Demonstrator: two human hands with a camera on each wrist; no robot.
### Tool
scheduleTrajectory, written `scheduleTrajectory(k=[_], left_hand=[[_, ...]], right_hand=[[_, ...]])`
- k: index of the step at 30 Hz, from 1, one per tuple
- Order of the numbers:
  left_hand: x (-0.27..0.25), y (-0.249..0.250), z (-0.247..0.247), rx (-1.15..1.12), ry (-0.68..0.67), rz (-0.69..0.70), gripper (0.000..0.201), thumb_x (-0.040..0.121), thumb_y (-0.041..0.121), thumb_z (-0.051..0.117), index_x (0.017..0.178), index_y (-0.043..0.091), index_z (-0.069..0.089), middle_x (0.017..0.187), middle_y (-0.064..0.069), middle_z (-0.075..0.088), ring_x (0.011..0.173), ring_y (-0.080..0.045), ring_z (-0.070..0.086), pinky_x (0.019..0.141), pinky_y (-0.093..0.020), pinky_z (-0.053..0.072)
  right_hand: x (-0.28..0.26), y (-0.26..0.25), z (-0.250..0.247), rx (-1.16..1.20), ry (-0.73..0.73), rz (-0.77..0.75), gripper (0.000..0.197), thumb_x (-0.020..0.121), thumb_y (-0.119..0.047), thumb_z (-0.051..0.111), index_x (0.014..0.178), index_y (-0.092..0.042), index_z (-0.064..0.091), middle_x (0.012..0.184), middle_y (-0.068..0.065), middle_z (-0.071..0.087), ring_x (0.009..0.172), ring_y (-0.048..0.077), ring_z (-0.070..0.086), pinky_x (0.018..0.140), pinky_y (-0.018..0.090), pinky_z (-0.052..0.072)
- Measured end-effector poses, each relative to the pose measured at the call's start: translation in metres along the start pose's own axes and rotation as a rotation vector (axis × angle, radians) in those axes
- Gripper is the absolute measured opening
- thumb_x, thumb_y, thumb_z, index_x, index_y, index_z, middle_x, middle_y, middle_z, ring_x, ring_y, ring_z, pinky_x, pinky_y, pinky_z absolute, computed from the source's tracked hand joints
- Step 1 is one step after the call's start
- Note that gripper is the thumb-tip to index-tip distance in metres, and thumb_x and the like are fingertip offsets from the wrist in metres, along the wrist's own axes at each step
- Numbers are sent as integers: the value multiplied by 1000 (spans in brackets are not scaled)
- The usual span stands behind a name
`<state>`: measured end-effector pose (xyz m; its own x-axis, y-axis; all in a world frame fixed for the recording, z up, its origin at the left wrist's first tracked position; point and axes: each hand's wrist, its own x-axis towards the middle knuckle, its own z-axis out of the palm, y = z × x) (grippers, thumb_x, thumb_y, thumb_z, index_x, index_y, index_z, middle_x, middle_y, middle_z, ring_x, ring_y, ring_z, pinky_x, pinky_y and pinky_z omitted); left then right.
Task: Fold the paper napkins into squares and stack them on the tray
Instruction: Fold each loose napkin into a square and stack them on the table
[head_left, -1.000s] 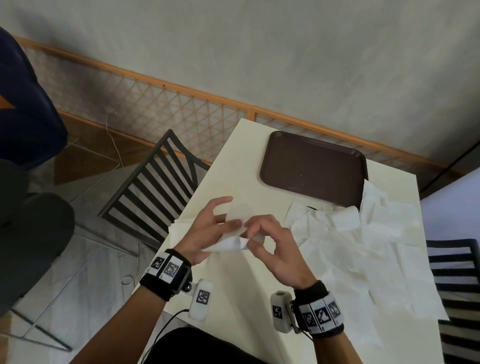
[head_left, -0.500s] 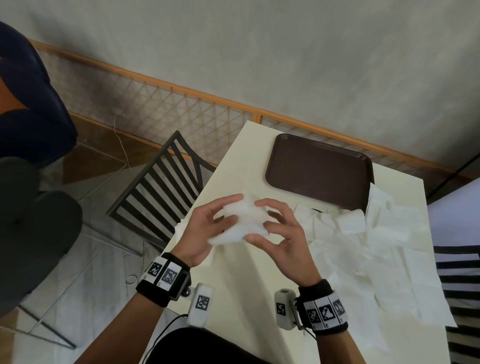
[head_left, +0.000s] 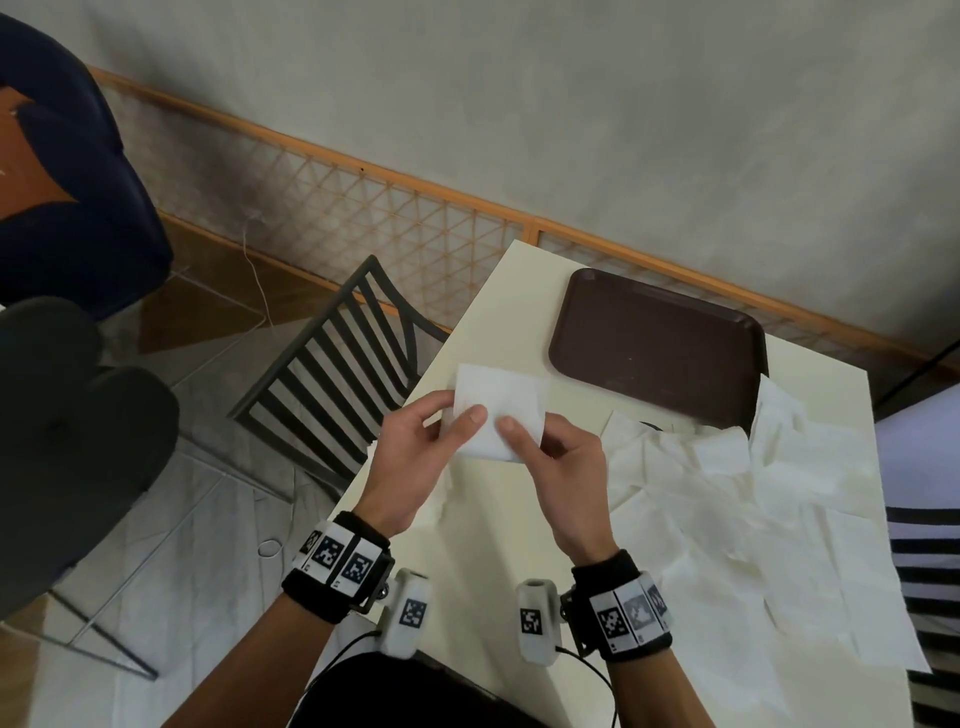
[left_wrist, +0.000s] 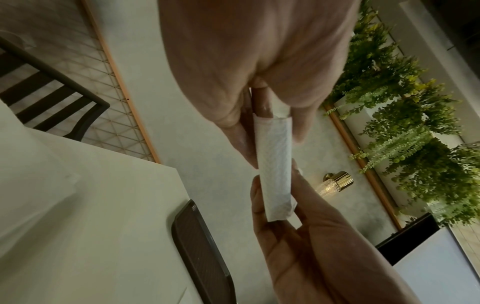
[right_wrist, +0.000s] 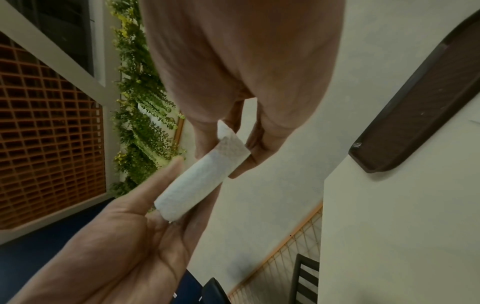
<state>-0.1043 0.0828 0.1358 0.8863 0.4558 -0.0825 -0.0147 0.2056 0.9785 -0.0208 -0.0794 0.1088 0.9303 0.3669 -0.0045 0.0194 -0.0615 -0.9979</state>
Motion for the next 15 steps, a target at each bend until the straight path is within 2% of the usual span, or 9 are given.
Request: scheduleTrajectory(k=[2, 5, 8, 10, 11, 13, 15], left_hand=[[2, -3, -5, 30, 25, 23, 32, 96, 18, 77, 128, 11, 75, 122, -4, 80, 115, -25, 77, 105, -54, 59], [3, -10, -14, 57, 46, 18, 32, 98, 9, 77, 130, 12, 74, 123, -2, 80, 114, -24, 77, 102, -52, 61], [3, -12, -20, 64, 76, 16, 28, 99, 5, 74, 127, 10, 74, 120, -1, 81, 109, -24, 79, 98, -51, 64], [2, -11, -23, 60, 85, 24, 28, 99, 5, 75, 126, 10, 74, 119, -1, 81, 108, -25, 79, 94, -49, 65], [2, -11, -25, 62, 80, 30, 31, 97, 5, 77, 127, 12, 74, 121, -1, 80, 109, -26, 79, 93, -46, 66], [3, -11, -30, 93, 59, 35, 42, 91, 6, 84, 130, 19, 72, 127, 2, 77, 113, -22, 77, 90, -41, 66], [6, -13, -36, 132, 44, 26, 51, 86, 6, 88, 130, 27, 71, 131, 6, 75, 117, -18, 76, 92, -42, 66]], right_hand=[[0, 4, 4, -41, -25, 2, 17, 98, -36, 84, 96, -19, 84, 97, 1, 81, 91, 30, 75, 83, 51, 60], [1, 7, 10, -97, -30, 3, 13, 97, -37, 86, 94, -25, 84, 98, -4, 80, 87, 19, 74, 80, 45, 61], [0, 10, 19, -94, -3, 16, 22, 96, -36, 87, 84, -19, 79, 82, -6, 74, 73, 13, 63, 70, 36, 51], [-1, 10, 26, -51, 2, 25, 32, 95, -34, 88, 77, -14, 70, 72, 2, 64, 68, 15, 54, 66, 37, 45], [-1, 10, 30, -32, 12, 26, 34, 94, -32, 89, 76, -14, 65, 70, 0, 61, 67, 16, 53, 66, 36, 45], [0, 9, 38, -33, 49, 24, 36, 91, -29, 91, 83, -17, 59, 72, -8, 61, 67, 14, 57, 65, 31, 48], [2, 7, 45, -12, 69, 53, 37, 91, -31, 91, 100, -20, 57, 82, -7, 71, 72, 13, 67, 66, 27, 54]])
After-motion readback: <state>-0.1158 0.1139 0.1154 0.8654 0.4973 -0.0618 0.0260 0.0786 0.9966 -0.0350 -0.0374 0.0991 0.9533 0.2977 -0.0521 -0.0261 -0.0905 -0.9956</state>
